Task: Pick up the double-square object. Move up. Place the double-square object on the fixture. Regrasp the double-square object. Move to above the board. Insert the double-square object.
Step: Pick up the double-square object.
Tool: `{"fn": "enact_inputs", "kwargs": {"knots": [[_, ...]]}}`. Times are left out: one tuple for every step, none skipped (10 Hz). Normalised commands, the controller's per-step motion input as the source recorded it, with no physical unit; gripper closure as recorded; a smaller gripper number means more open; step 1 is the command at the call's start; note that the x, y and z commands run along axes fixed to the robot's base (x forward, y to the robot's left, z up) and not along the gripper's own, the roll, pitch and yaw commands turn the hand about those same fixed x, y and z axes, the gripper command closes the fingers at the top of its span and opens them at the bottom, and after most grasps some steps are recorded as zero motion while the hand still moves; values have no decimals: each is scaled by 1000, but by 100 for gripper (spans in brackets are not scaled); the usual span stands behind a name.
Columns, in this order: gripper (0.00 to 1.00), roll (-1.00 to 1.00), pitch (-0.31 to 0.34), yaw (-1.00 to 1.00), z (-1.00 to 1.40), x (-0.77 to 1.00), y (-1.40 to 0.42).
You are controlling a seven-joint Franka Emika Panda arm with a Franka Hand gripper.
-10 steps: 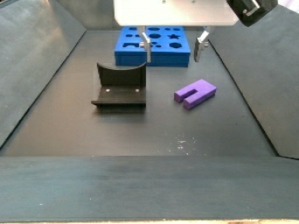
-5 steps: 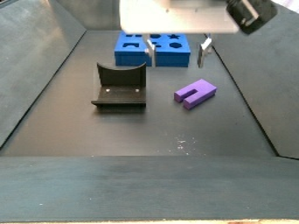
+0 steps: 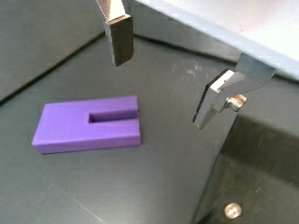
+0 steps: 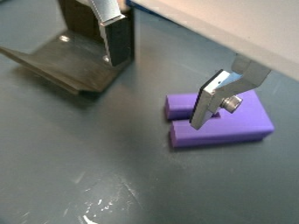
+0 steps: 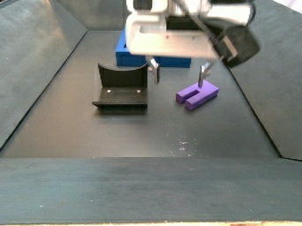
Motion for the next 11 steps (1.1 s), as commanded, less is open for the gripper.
{"fn": "enact_inputs", "kwargs": {"knots": [[0,97,-131,-191,-174,-226,-91],[0,0,0,0,0,-69,0],[0,51,-46,-43,-174,-254,-91],[0,43,-97,-194,-266,-357,-146],[0,14,-140,-200,-346,-351,-109],[0,0,-103,-186,-300,-314,-114],[0,20,-91,-200,-309,-306,-140],[0,34,-37,-280,-360,-229,-143],[0,54,-3,-400,-426,-100,-109],[0,40,0,-474,-451,0,0],[0,3,6,-557,-446,0,0]]}}
